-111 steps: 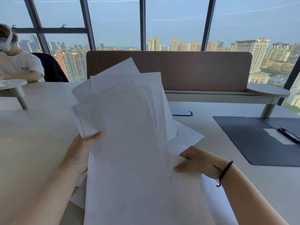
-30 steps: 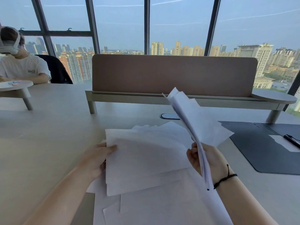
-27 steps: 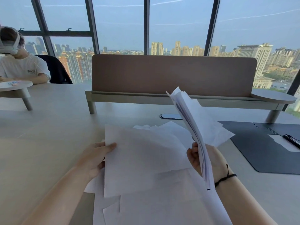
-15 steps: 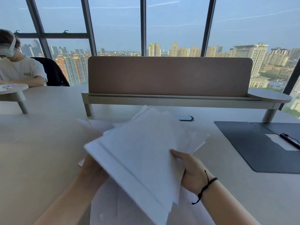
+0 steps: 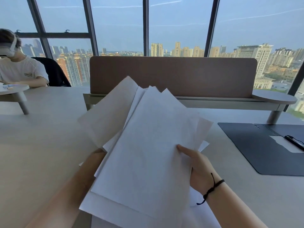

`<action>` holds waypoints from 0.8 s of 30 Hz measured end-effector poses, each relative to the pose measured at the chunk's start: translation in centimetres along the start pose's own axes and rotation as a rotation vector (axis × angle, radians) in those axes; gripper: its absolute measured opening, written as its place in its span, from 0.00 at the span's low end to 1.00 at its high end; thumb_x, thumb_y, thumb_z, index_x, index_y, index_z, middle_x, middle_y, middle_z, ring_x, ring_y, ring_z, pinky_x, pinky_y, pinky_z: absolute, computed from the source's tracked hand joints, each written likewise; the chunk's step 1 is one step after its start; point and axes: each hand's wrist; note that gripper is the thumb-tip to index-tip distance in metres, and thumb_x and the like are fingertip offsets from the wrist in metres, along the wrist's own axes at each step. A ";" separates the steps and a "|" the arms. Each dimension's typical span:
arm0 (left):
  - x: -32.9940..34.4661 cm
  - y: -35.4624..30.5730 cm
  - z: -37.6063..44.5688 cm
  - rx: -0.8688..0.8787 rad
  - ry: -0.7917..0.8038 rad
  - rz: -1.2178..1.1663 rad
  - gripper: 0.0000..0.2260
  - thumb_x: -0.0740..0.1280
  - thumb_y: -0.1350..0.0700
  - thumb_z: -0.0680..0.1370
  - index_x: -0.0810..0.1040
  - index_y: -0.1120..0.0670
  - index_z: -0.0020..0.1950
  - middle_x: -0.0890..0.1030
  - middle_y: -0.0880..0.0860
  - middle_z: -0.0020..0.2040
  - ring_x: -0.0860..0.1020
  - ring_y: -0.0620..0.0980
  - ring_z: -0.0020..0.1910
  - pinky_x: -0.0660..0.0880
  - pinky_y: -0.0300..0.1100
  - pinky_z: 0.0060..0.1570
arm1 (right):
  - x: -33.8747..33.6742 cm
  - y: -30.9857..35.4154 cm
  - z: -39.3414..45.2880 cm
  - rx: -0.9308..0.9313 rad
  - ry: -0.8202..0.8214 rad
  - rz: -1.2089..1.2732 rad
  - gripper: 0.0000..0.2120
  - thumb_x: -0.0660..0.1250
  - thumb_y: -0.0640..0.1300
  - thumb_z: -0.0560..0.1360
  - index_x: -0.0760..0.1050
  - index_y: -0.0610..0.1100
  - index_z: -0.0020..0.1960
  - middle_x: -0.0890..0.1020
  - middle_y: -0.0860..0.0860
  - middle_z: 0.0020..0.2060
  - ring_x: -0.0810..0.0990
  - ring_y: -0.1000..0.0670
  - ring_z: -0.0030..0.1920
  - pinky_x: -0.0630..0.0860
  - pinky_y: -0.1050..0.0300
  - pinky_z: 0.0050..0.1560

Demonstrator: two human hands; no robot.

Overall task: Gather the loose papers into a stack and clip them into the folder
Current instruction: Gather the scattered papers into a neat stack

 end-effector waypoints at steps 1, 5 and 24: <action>0.1 -0.3 -0.2 -0.011 0.003 0.004 0.19 0.66 0.61 0.67 0.81 0.68 0.56 0.81 0.74 0.55 0.82 0.61 0.43 0.79 0.56 0.47 | -0.2 0.1 0.1 -0.007 -0.001 0.002 0.16 0.72 0.39 0.74 0.81 0.37 0.61 0.87 0.41 0.47 0.86 0.41 0.40 0.83 0.48 0.44; 0.5 -1.1 -1.0 -0.006 0.206 -0.134 0.12 0.66 0.68 0.71 0.88 0.60 0.36 0.86 0.63 0.40 0.86 0.56 0.34 0.82 0.46 0.29 | -0.6 0.9 0.2 -0.083 -0.006 -0.023 0.17 0.73 0.36 0.73 0.80 0.37 0.61 0.86 0.38 0.53 0.86 0.39 0.44 0.83 0.42 0.48; 0.2 -12.3 -2.7 0.180 0.135 -0.223 0.18 0.68 0.52 0.76 0.81 0.55 0.65 0.84 0.57 0.57 0.84 0.56 0.48 0.78 0.50 0.53 | 1.0 10.1 -6.0 -0.528 0.151 -0.303 0.07 0.67 0.33 0.76 0.83 0.37 0.51 0.88 0.42 0.45 0.87 0.44 0.43 0.84 0.51 0.43</action>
Point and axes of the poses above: each hand's wrist, its own z-axis towards the middle knuckle, its own x-axis out of the palm, y = z × x
